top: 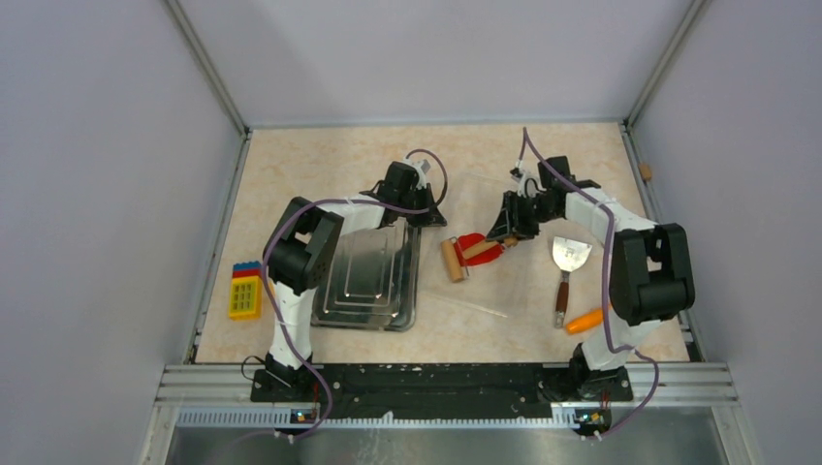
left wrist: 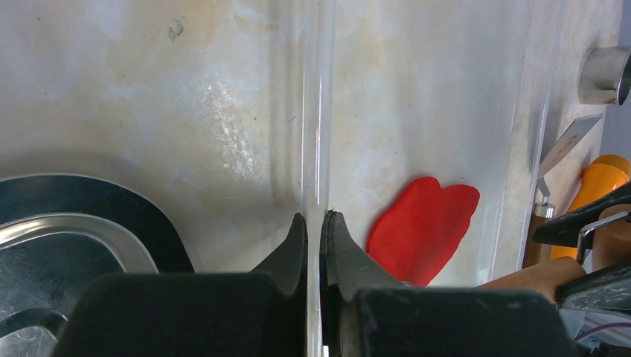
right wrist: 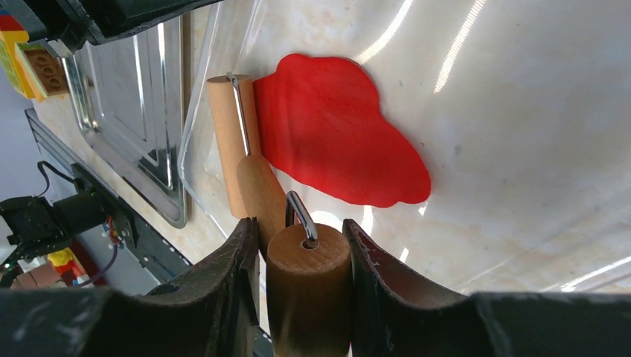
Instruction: Roll out the dumpling wrappers from the dough
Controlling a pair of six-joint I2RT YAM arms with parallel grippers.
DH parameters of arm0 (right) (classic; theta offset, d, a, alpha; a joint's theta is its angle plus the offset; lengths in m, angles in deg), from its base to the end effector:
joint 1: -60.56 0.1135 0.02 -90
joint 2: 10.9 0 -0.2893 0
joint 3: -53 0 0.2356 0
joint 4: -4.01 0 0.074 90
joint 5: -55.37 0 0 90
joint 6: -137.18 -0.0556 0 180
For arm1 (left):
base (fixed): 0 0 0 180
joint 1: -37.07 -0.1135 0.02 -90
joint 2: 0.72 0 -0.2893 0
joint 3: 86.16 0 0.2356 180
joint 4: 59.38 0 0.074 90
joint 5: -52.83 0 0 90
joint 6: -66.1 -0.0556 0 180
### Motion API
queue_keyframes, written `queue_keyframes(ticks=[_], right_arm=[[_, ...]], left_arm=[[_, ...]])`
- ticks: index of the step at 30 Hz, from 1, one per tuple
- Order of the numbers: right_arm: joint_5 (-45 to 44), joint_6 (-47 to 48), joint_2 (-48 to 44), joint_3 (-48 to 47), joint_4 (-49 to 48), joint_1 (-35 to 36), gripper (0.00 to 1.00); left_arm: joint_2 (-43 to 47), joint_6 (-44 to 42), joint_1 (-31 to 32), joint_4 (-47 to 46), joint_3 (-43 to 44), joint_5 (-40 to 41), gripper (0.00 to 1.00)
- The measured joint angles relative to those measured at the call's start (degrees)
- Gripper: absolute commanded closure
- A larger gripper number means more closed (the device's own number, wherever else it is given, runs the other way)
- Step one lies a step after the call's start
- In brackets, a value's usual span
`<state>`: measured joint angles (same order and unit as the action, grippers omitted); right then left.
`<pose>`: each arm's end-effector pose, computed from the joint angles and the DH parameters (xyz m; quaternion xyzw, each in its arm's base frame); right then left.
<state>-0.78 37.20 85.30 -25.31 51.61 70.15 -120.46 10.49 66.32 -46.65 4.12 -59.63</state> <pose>0.3156 0.0847 0.2194 -0.0586 0.9351 0.3149 0.1518 0.3923 -0.2441 0.1646 0.0386 0.8994 -0.3608 0.2439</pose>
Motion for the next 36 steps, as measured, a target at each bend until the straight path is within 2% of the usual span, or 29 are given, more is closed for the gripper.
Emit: queue_keyframes(ticks=[5, 6, 8, 10, 14, 17, 20, 26, 29, 36], right_arm=[[0.8, -0.6, 1.1, -0.1, -0.9, 1.3, 1.0], [0.9, -0.6, 1.2, -0.2, -0.9, 1.6, 1.0], [1.1, -0.6, 1.3, -0.7, -0.8, 2.1, 1.0], [1.2, -0.6, 1.3, -1.0, -0.6, 2.3, 1.0], [1.4, -0.8, 1.0, -1.1, -0.4, 2.3, 1.0], [2.1, -1.2, 0.7, -1.0, -0.3, 2.3, 1.0], [3.0, -1.7, 0.5, -1.0, -0.3, 2.3, 1.0], [3.8, -3.3, 0.5, -1.0, -0.3, 1.5, 1.0], [4.3, -3.8, 0.5, -1.0, 0.0, 0.7, 1.0], [4.9, -4.1, 0.5, -0.9, 0.7, -0.2, 1.0]], left_arm=[[0.0, 0.0, 0.0, 0.0, 0.0, -0.1, 1.0], [0.0, 0.0, 0.0, -0.1, 0.0, -0.1, 0.97], [0.0, -0.1, 0.0, -0.2, 0.0, -0.3, 0.79], [0.0, -1.2, 0.0, -0.5, 0.0, -0.9, 0.68], [1.7, -3.8, -0.1, -4.4, -3.3, -3.1, 0.58], [7.2, -7.9, -0.2, -8.4, -8.7, -5.5, 0.55], [13.7, -15.5, -0.1, -12.1, -11.8, -9.8, 0.55], [24.7, -40.2, 3.5, -19.4, -21.9, -19.9, 0.56], [23.9, -49.1, 7.0, -19.2, -23.6, -22.8, 0.58], [16.2, -59.9, 11.7, -19.5, -22.1, -23.0, 0.61]])
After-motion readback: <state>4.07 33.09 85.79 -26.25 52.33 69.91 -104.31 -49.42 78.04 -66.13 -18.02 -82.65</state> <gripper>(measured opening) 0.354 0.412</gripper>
